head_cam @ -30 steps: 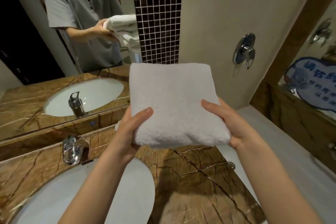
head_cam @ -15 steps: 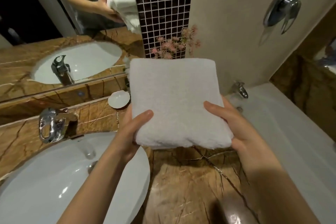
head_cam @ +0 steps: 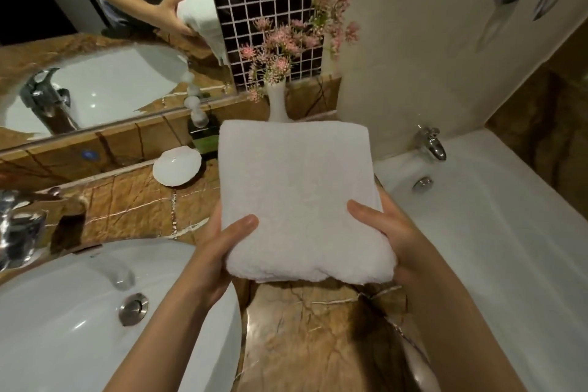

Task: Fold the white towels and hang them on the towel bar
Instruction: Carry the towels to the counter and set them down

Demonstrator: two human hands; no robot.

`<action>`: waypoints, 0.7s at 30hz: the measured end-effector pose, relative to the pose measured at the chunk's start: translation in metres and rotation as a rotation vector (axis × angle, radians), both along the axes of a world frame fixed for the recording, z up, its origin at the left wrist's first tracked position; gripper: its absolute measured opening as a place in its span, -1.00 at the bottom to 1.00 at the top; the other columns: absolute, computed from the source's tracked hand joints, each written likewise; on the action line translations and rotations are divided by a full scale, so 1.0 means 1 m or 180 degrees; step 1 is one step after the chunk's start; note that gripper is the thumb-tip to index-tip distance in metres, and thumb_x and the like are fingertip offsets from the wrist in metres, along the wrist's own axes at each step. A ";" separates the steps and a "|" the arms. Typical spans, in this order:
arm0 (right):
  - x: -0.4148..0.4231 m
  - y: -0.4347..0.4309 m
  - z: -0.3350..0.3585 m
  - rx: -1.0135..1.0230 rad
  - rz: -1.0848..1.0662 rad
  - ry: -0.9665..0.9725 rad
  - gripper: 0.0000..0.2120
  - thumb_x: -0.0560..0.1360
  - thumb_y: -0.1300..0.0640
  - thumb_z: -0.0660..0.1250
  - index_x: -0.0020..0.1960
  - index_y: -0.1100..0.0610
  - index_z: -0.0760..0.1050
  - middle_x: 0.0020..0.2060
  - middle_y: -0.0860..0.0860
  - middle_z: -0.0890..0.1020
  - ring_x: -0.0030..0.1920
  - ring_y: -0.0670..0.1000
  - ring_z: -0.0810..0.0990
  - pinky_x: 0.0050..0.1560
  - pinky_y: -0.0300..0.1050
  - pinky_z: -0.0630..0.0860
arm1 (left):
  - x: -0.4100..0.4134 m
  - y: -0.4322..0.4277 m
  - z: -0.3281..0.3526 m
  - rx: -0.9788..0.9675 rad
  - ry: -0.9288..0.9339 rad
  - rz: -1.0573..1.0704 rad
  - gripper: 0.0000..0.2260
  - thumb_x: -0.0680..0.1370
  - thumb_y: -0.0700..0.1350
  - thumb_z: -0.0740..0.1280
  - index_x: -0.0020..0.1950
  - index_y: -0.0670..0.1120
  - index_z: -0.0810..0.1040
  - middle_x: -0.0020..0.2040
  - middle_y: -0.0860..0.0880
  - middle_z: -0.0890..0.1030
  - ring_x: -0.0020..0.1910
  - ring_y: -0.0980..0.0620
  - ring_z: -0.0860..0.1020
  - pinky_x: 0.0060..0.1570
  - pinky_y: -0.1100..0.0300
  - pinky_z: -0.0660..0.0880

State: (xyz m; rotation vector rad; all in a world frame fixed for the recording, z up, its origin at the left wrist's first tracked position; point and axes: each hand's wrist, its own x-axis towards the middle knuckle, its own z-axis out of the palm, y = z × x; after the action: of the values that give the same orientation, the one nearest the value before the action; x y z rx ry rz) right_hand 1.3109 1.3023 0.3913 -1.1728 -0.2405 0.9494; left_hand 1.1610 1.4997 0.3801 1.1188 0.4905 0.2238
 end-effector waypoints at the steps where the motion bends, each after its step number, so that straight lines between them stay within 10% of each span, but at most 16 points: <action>1: 0.002 0.001 -0.004 -0.0020 -0.0002 -0.0012 -0.38 0.29 -0.02 0.56 0.31 -0.10 0.47 0.23 0.05 0.59 0.20 0.13 0.59 0.05 0.00 0.58 | 0.002 0.001 -0.004 0.0000 0.0010 0.0005 -0.28 0.25 0.01 0.51 0.38 0.04 0.38 0.22 -0.07 0.60 0.18 -0.08 0.58 -0.05 0.15 0.57; 21: 0.017 0.003 -0.047 -0.0607 -0.0263 -0.0165 -0.38 0.25 0.09 0.59 0.28 -0.08 0.50 0.10 -0.08 0.66 0.07 -0.03 0.65 -0.11 -0.18 0.60 | 0.012 -0.001 -0.040 0.0537 0.0539 0.0117 -0.27 0.19 0.12 0.48 0.35 0.08 0.40 0.19 0.04 0.61 0.14 0.06 0.59 -0.01 0.19 0.55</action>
State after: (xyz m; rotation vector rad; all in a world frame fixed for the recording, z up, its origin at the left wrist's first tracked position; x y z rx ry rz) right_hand 1.3277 1.3051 0.3446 -1.3732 -0.1439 0.8844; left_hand 1.1729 1.4983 0.3396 1.3007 0.6524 0.2063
